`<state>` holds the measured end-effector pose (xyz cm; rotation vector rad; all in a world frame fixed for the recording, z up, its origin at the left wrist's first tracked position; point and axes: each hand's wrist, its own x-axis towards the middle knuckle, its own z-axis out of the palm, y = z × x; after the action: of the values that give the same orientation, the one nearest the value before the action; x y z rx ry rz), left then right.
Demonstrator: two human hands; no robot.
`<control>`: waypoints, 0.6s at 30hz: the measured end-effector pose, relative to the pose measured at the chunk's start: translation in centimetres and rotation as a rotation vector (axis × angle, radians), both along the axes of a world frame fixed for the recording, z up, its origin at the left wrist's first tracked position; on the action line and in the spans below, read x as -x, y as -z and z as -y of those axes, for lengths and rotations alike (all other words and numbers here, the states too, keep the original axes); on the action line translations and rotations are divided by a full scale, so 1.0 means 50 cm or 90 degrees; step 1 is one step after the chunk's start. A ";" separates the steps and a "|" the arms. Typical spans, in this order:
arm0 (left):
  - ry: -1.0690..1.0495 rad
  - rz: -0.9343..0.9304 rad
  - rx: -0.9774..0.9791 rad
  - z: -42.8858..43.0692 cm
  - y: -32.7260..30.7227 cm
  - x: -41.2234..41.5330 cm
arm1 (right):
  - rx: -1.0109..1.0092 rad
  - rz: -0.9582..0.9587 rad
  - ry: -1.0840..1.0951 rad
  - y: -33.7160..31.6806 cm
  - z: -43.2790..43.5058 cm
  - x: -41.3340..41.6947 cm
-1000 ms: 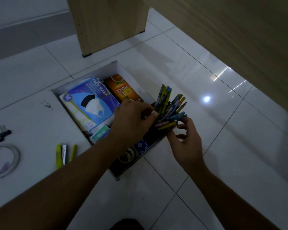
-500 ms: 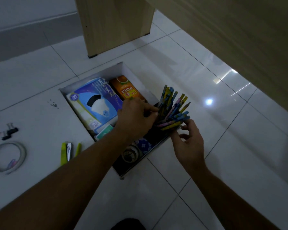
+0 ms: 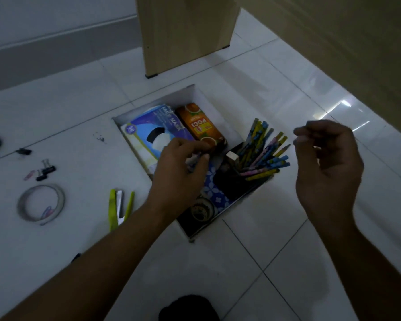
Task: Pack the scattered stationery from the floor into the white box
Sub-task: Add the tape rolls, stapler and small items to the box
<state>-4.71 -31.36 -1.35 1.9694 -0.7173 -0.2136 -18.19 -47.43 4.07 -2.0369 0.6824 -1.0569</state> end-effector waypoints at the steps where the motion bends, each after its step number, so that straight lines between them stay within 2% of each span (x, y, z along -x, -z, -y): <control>1: -0.008 0.011 0.007 -0.028 0.000 -0.005 | 0.034 -0.037 -0.041 -0.012 -0.014 -0.009; 4: -0.044 0.038 -0.013 -0.110 0.012 -0.019 | 0.146 -0.148 -0.168 -0.033 -0.071 -0.046; 7: -0.105 0.042 -0.072 -0.189 0.034 -0.034 | 0.234 -0.186 -0.327 -0.015 -0.144 -0.092; 14: -0.165 0.025 -0.225 -0.351 0.096 -0.042 | 0.137 -0.366 -0.512 0.084 -0.314 -0.170; 18: -0.186 -0.091 -0.350 -0.431 0.140 -0.013 | 0.087 -0.517 -0.548 0.165 -0.376 -0.209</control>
<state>-4.04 -9.79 -8.36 2.5201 -0.2826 -0.4008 -7.71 -28.61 -4.18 -2.4861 0.0313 0.2458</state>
